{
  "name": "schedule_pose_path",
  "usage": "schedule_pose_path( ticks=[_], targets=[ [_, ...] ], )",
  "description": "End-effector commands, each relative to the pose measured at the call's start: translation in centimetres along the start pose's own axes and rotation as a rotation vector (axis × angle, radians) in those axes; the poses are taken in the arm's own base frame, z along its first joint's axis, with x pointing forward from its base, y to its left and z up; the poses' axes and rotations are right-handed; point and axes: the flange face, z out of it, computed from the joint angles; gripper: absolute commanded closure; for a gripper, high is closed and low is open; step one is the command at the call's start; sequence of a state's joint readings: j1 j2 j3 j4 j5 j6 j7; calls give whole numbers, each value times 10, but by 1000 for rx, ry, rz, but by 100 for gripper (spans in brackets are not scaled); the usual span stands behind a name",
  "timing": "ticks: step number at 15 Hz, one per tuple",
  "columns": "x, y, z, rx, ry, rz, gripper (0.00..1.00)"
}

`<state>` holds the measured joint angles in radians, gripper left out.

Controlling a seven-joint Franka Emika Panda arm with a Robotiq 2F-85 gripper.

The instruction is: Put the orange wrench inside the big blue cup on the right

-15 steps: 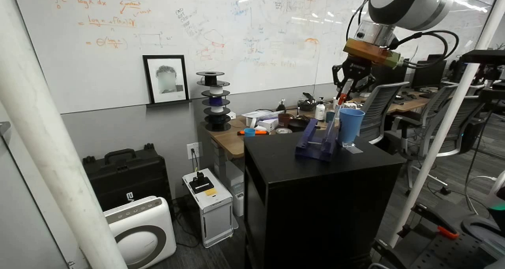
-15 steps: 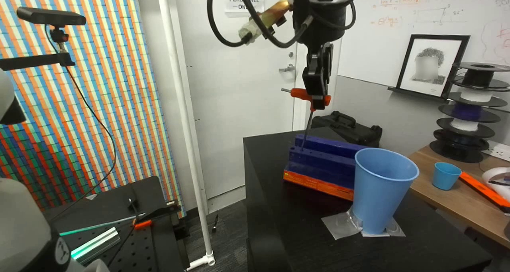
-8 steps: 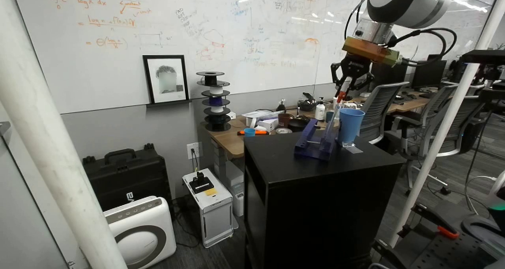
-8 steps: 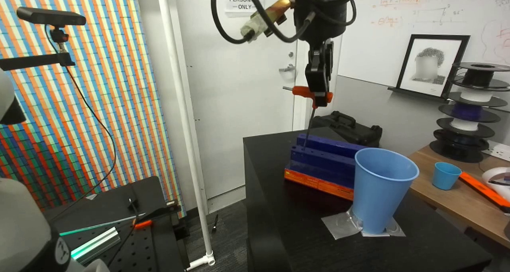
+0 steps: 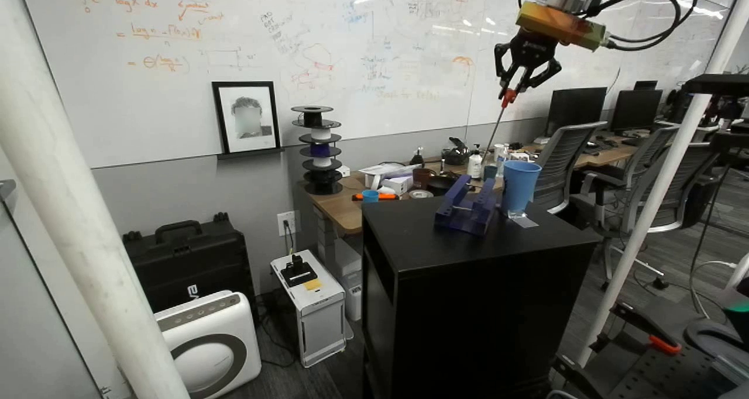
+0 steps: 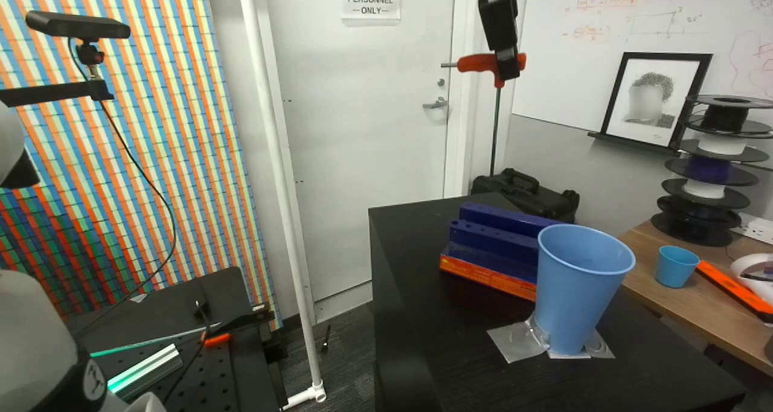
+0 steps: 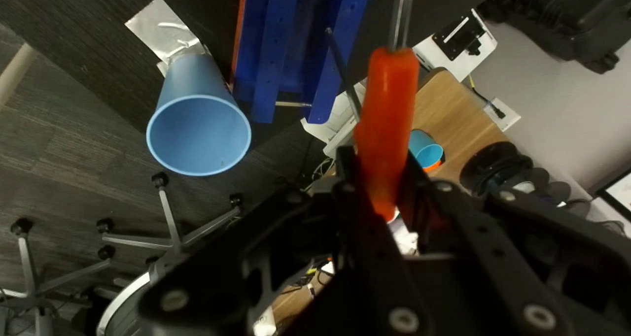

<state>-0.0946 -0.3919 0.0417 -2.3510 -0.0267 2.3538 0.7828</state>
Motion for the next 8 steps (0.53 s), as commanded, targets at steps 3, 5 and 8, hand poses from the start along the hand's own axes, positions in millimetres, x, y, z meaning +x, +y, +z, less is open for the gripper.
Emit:
schedule_pose_path(
  ticks=[3, 5, 8],
  targets=[
    [36, 22, -30, -109, 133, 81, 95],
    [55, 46, -16, -165, 148, 125, 95],
    [74, 70, 11, -210, 139, 170, 95]
  ],
)
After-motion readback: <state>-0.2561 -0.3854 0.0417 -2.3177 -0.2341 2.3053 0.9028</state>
